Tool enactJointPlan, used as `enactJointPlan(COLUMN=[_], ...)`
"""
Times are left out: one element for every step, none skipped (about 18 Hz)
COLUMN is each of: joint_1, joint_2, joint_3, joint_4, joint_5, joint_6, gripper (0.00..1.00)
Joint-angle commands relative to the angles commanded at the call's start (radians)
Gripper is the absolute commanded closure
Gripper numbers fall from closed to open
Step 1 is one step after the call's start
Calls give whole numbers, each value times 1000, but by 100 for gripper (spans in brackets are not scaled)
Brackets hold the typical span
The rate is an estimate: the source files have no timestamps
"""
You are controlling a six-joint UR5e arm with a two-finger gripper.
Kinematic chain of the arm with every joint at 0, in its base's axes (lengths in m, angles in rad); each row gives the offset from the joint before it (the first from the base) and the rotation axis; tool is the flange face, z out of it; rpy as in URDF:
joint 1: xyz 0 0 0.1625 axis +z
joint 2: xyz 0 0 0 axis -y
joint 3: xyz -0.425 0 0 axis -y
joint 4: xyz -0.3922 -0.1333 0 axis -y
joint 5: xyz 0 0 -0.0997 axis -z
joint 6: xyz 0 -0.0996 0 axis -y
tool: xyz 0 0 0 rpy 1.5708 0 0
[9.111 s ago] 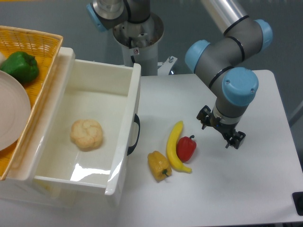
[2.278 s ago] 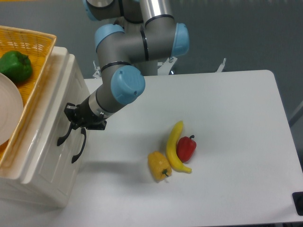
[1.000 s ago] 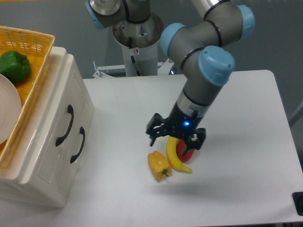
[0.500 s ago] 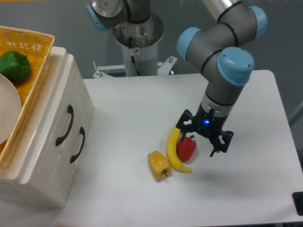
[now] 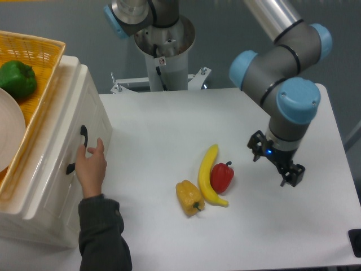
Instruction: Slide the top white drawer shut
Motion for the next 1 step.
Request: enactJointPlan(joint_1=[2], joint_2=[-8], joint_3=[8], joint_4=[-3], joint_5=[0], joint_6=[2], gripper=[0])
